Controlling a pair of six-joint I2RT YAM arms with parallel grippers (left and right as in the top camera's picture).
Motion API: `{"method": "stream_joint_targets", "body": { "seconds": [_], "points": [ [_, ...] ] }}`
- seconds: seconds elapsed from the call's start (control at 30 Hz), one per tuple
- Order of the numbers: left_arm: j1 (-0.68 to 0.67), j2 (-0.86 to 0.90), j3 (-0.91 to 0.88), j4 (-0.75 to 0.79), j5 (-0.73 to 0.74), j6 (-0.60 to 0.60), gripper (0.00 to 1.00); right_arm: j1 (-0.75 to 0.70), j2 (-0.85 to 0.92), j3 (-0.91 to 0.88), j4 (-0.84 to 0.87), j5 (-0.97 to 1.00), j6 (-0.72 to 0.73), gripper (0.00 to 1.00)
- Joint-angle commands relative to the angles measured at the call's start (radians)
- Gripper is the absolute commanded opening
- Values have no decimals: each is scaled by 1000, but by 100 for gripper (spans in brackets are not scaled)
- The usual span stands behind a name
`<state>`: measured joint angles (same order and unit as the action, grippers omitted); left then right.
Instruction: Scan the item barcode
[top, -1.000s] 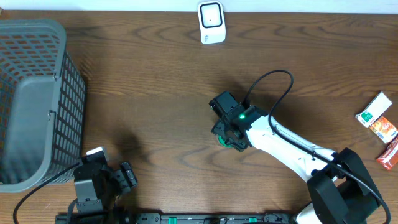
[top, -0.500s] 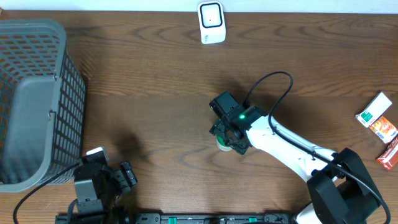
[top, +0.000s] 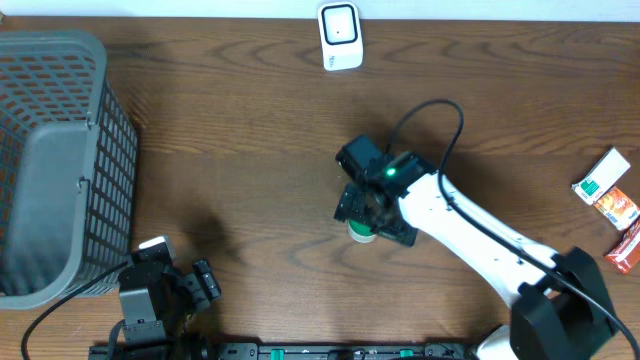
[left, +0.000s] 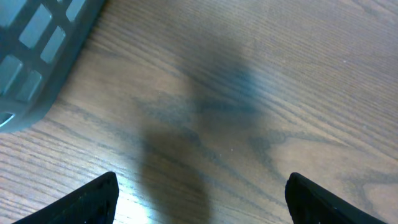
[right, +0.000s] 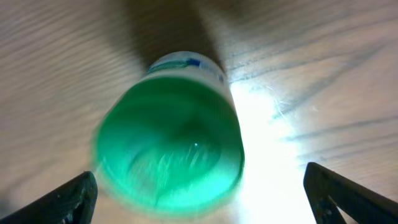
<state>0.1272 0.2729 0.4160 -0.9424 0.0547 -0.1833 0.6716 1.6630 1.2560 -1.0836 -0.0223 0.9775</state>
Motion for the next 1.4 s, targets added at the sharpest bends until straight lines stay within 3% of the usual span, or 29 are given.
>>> {"method": "stream_joint_targets", "body": {
  "seconds": [0.0, 0.07, 0.2, 0.57, 0.9, 1.03, 1.27, 1.37],
  "points": [
    [1, -2, 6, -3, 8, 6, 86, -16, -41, 111, -48, 3, -430, 99],
    [1, -2, 6, -3, 9, 6, 86, -17, -41, 137, -75, -43, -725, 99],
    [1, -2, 6, -3, 8, 6, 86, -25, -27, 137, -141, -76, -1053, 99],
    [1, -2, 6, -3, 8, 6, 86, -66, 152, 137, -130, -13, -1328, 99],
    [1, -2, 6, -3, 8, 6, 86, -42, 339, 137, -78, -47, -1337, 97],
    [0, -2, 6, -3, 8, 6, 86, -42, 380, 137, -8, -47, -1260, 82],
    [0, -2, 6, -3, 8, 5, 86, -42, 379, 137, 21, -47, -980, 43],
    [0, -2, 6, -3, 8, 5, 86, -42, 379, 137, 22, -47, -801, 42]
  ]
}}
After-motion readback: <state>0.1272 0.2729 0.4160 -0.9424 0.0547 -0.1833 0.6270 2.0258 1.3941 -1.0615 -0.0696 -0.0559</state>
